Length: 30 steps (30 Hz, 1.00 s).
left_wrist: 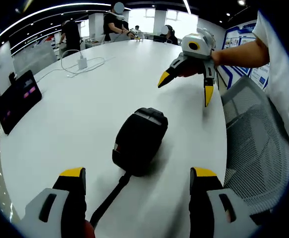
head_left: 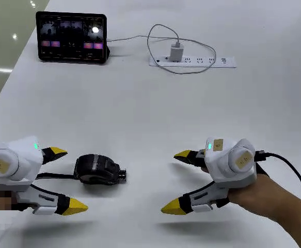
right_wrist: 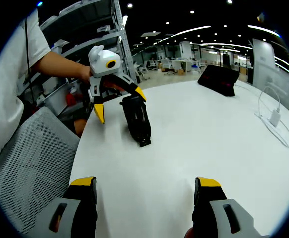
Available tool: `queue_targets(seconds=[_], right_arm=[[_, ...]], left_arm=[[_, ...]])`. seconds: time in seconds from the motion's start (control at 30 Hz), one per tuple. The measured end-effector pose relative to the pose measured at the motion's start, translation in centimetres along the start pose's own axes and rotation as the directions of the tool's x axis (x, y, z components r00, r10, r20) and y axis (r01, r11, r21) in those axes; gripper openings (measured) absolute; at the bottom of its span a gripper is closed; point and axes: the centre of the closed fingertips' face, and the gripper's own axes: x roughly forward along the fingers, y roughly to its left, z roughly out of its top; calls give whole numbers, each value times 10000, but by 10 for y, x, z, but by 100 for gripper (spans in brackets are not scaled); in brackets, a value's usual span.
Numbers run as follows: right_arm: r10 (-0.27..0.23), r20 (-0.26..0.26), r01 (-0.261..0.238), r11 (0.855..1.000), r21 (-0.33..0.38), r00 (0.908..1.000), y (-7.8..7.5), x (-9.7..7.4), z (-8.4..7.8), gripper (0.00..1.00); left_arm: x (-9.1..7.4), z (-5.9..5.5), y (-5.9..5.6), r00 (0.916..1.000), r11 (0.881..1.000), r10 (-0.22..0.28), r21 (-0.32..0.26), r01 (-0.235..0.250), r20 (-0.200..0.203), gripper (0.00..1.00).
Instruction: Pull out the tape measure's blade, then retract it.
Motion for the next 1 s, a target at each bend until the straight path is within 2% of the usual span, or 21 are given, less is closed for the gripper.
queue_targets(seconds=[0.4, 0.57, 1.0], right_arm=[[217, 23, -217, 9998, -17, 9998, 1, 10, 4, 79], [276, 57, -276, 9996, -31, 9996, 2, 13, 7, 79], [390, 33, -390, 9992, -92, 9992, 4, 18, 8, 78]], left_arm=[[7, -1, 5, 9981, 9965, -292, 764, 333, -542, 67], [10, 1, 4, 9972, 9937, -386, 1028, 451, -643, 58], [18, 5, 4, 9939, 9815, -596, 1758, 753, -929, 43]])
